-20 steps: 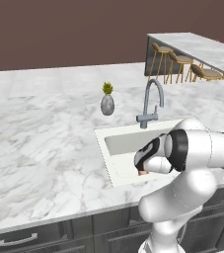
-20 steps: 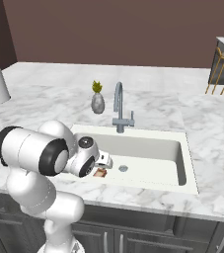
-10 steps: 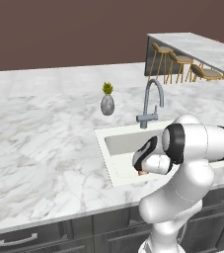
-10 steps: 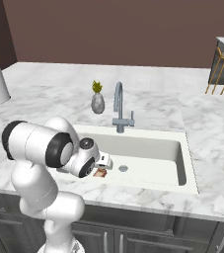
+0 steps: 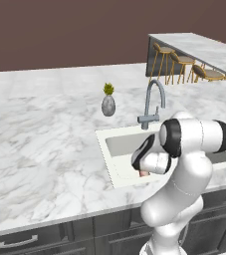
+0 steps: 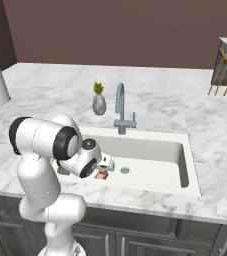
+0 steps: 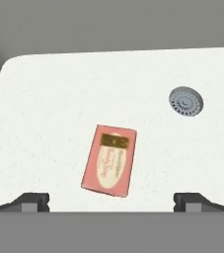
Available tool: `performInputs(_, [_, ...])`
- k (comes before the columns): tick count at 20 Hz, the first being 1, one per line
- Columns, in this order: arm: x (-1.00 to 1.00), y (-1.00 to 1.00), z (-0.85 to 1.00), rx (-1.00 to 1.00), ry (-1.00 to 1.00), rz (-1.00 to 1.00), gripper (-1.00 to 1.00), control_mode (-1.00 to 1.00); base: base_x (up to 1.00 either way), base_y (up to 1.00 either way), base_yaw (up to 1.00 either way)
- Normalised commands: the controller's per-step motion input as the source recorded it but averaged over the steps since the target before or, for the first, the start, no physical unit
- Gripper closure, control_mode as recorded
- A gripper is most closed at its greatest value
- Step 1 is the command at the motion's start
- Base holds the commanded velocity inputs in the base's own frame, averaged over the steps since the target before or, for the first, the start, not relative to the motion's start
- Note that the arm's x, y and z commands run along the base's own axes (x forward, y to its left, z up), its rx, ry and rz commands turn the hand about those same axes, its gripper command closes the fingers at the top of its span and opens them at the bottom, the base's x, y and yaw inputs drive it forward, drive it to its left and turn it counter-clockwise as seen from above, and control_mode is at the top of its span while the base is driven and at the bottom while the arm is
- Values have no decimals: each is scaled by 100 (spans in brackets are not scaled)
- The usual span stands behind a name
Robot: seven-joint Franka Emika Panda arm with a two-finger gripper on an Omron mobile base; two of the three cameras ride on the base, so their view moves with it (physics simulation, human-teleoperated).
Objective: Pick up the sponge and bar soap from the sink, and place them back in the cabinet, and close the cabinet door.
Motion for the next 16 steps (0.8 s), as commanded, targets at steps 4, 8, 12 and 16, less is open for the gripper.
performInputs(4, [1,0,-21,0,1,0,-100,-100,0,0,0])
performInputs(8, [0,0,-24,0,0,0,-100,-100,0,0,0])
performInputs(12, [1,0,-18,0,0,0,-100,-100,0,0,0])
performInputs(16, [1,0,-9,0,0,0,-100,-100,0,0,0])
